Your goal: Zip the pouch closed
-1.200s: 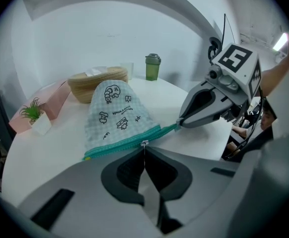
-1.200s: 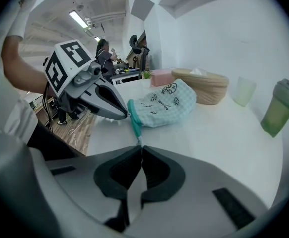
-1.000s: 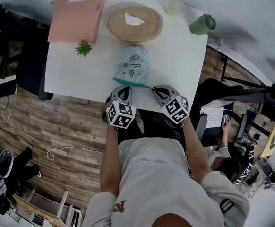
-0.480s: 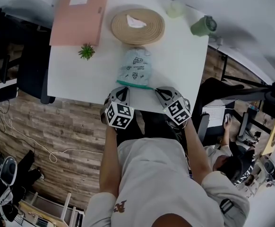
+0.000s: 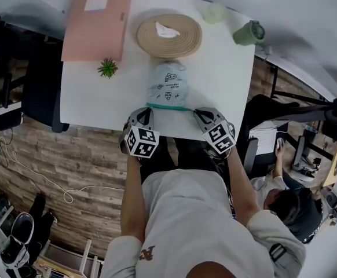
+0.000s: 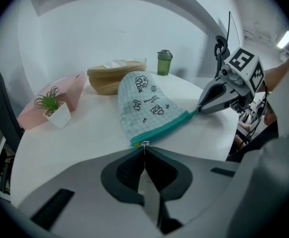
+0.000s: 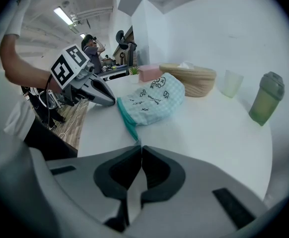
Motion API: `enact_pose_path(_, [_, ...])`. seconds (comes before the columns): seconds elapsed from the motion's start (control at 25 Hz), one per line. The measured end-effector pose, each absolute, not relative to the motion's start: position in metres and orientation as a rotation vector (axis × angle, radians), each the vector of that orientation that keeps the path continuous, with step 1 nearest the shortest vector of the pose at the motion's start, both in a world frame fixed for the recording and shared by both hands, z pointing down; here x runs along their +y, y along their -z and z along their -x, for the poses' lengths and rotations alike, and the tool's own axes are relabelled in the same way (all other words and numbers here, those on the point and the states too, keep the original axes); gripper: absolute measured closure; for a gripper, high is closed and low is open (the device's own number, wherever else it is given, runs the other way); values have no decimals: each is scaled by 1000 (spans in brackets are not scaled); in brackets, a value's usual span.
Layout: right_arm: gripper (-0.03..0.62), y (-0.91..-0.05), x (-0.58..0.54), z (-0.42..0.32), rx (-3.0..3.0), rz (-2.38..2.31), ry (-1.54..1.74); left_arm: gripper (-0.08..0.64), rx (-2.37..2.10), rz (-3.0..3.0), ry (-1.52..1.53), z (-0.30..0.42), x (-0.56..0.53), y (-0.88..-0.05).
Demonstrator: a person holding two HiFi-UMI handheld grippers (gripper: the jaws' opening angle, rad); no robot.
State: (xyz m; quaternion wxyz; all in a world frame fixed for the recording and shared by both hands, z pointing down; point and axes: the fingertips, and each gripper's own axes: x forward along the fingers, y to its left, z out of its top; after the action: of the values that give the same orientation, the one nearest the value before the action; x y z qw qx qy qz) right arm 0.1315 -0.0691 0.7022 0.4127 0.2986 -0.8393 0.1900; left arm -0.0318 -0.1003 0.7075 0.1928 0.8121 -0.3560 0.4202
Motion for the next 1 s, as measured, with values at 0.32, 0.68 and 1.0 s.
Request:
enact_pose_path(0.32, [501, -696, -70, -128, -2099, -843, -458, 550, -984, -2343, -1082, 31, -99, -699])
enact_pose_path(0.68, [375, -617, -100, -112, -2261, -1183, -417, 402, -1051, -2484, -846, 30, -121, -634])
enact_pose_path(1.0, [264, -519, -132, -113, -2286, -1609, -226, 273, -1167, -2678, -587, 32, -163, -543])
